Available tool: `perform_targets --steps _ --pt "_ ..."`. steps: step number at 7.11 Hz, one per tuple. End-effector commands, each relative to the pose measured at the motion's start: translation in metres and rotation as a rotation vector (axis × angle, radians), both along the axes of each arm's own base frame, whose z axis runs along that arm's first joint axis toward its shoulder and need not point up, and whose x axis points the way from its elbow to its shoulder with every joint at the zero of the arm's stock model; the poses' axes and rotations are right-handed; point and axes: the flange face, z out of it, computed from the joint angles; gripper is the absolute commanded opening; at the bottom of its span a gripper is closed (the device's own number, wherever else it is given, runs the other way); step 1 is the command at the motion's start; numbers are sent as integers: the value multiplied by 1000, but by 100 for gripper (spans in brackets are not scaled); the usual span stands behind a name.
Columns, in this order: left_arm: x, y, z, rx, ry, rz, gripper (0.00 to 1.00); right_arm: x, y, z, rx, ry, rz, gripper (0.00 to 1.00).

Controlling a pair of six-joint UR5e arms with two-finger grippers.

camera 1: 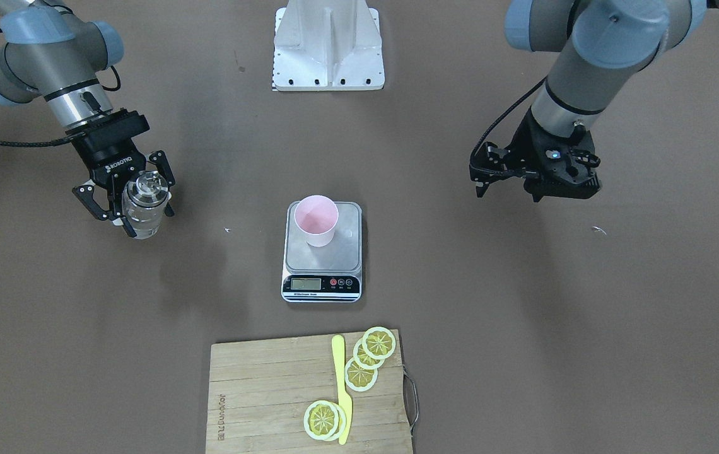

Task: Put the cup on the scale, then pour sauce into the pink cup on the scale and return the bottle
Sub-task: 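Lift the bottle with the right gripper toward the scale while the left arm withdraws, then bring the bottle spout over the pink cup with the right gripper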

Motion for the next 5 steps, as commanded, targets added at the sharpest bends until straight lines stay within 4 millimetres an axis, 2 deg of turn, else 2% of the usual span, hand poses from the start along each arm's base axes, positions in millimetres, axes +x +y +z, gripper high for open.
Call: perform_targets --steps 1,3,5 --pt "-57 -4 55 89 -57 84 98 -19 -11 -32 19 118 -5 7" --pt "-109 -2 108 103 -68 142 98 -41 -19 -58 56 265 -7 7" --pt "-155 2 161 141 -118 196 98 -62 8 -85 76 371 -25 7"
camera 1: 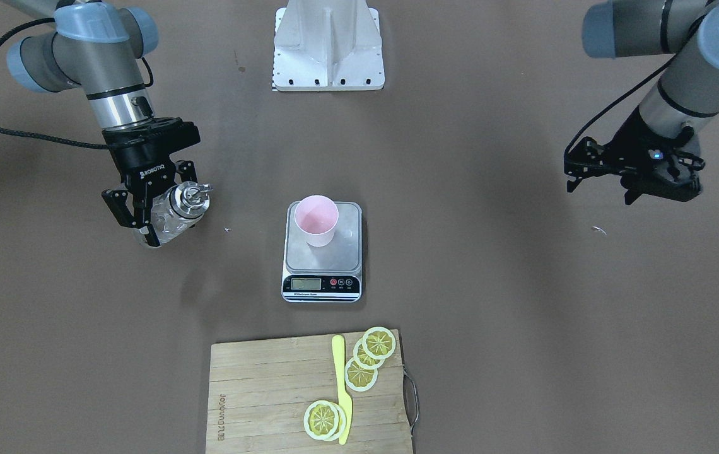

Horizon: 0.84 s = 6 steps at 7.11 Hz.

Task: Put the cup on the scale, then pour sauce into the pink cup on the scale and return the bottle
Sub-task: 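Bring the bottle spout over the pink cup with the right gripper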

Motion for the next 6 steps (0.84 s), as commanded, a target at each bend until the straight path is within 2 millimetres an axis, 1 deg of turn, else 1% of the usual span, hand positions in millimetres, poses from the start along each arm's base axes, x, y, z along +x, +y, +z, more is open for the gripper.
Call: perform_targets --steps 1,2,3,4,5,6 --pt "-42 13 53 24 -41 50 98 -19 27 -27 12 118 -11 7" --pt "-50 19 75 34 -38 47 98 -29 29 -37 18 193 -14 7" --pt "-48 22 98 39 3 59 98 -34 29 -48 33 267 -3 7" --pt "-49 25 116 45 27 65 98 -37 29 -49 26 305 -10 7" --pt "-51 27 122 51 29 65 98 -37 29 -48 39 347 -12 7" --pt "-52 31 126 53 33 73 98 -45 30 -46 45 403 -4 6"
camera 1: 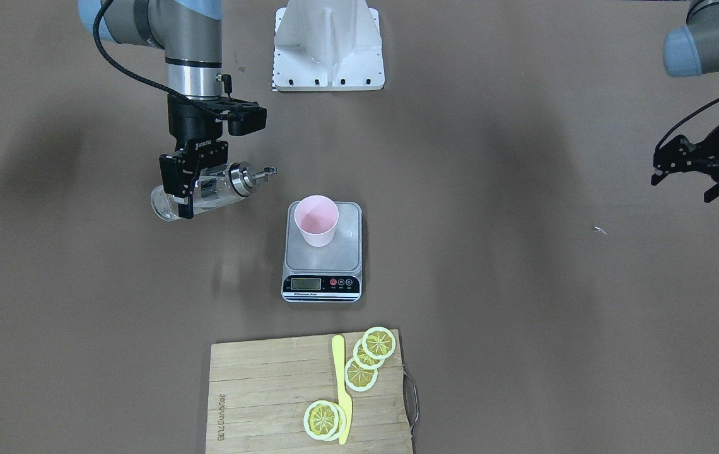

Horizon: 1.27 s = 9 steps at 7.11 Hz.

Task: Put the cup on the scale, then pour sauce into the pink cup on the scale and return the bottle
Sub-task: 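Bring the bottle spout over the pink cup with the right gripper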

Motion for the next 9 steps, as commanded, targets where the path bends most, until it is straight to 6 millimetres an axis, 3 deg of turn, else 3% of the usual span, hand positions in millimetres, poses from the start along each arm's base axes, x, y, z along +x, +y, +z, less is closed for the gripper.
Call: perform_targets --steps 1,3,5,7,9 --pt "-3 5 9 8 15 11 98 -12 -3 -4 19 99 -3 5" --pt "-21 4 27 42 -2 41 98 -32 -16 -3 37 163 6 5" --pt "-23 4 28 33 8 42 98 -40 -24 10 52 246 8 5" --pt "-26 4 33 10 35 43 98 -59 -34 -1 50 283 16 5" --pt "-43 0 48 -28 25 8 98 -62 -36 2 51 301 10 5"
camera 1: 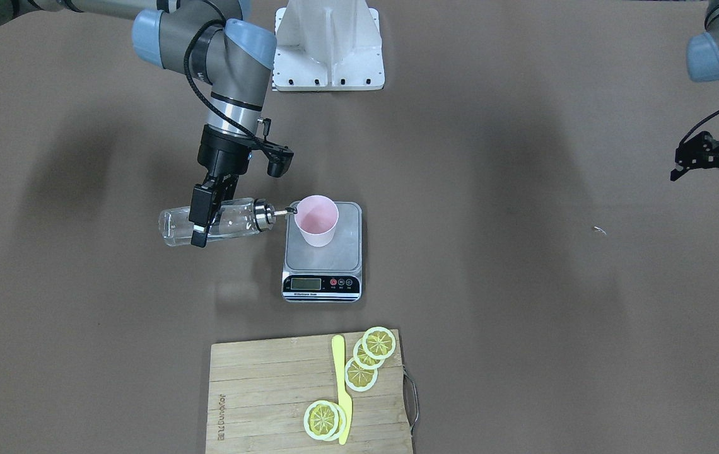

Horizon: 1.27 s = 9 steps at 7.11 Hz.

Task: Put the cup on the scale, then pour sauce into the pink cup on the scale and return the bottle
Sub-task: 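Bring the bottle spout over the pink cup with the right gripper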

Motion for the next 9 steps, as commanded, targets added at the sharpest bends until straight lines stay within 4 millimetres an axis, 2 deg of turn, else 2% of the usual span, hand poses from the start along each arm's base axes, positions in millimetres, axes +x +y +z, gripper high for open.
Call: perform_targets --steps 1,2,3,4,9 --pt "-19 -4 18 -41 -10 -39 98 -3 -3 0 12 24 -3 5" --pt "-31 -8 30 -74 -5 -66 99 -3 -3 -3 15 25 -2 5" --pt "-33 -8 39 -118 35 -66 99 -3 -5 -11 14 79 -5 5" --pt "-42 -9 41 -123 38 -82 99 -3 -6 -23 21 121 -24 5" --pt "-46 -10 43 -126 37 -92 99 -6 -8 -20 37 160 -20 5"
